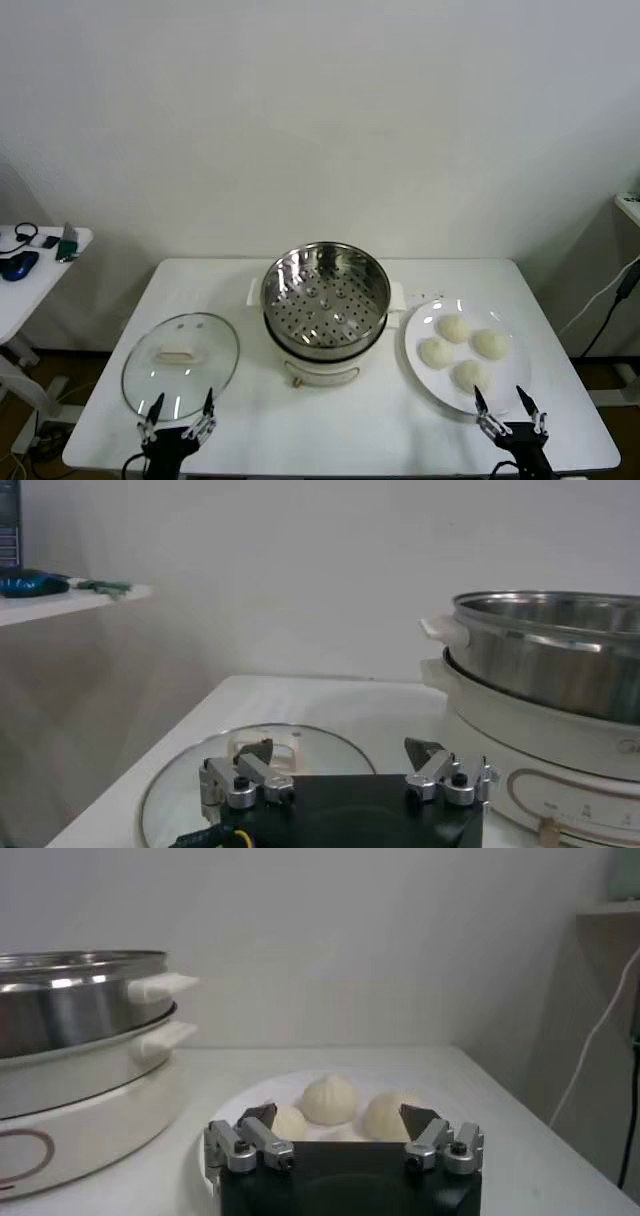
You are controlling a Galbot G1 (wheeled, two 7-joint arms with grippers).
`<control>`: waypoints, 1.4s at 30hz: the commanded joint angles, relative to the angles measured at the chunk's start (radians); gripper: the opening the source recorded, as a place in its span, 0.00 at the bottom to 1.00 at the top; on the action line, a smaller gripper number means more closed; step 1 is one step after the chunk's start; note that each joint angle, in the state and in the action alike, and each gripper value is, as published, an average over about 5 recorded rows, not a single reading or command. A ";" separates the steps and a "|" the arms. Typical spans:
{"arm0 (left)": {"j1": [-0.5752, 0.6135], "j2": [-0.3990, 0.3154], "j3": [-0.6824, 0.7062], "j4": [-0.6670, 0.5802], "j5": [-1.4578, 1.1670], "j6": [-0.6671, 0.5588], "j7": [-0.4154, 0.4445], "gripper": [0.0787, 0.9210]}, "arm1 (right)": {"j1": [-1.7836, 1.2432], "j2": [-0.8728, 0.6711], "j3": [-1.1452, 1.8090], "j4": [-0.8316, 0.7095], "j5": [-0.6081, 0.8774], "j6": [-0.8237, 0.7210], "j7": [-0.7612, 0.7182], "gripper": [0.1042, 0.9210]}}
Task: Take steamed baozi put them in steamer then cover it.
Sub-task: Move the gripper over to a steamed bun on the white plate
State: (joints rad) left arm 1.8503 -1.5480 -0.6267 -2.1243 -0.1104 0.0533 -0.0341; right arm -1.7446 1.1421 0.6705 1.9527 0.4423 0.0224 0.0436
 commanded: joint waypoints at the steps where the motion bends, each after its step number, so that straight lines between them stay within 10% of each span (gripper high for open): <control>1: -0.004 0.003 0.004 0.003 0.000 0.004 0.001 0.88 | 0.277 -0.130 -0.009 0.009 0.019 -0.269 0.055 0.88; 8: -0.009 0.007 0.008 0.008 0.002 0.007 0.003 0.88 | 0.863 -0.500 -0.376 -0.255 0.043 -0.464 -0.090 0.88; 16: -0.008 0.011 0.002 0.022 -0.001 -0.004 0.003 0.88 | 1.790 -0.858 -1.444 -0.558 -0.259 -0.318 -0.762 0.88; 25: -0.009 0.008 0.005 0.041 0.004 -0.018 0.011 0.88 | 2.446 -0.675 -2.171 -0.792 -0.291 -0.054 -1.148 0.88; 42: -0.003 0.002 0.001 0.086 0.025 -0.032 0.021 0.88 | 2.138 -0.280 -2.107 -1.055 -0.177 -0.139 -1.158 0.88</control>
State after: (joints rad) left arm 1.8426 -1.5443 -0.6264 -2.0534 -0.0927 0.0269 -0.0134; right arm 0.3172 0.7289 -1.2292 1.0457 0.2640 -0.1241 -1.0228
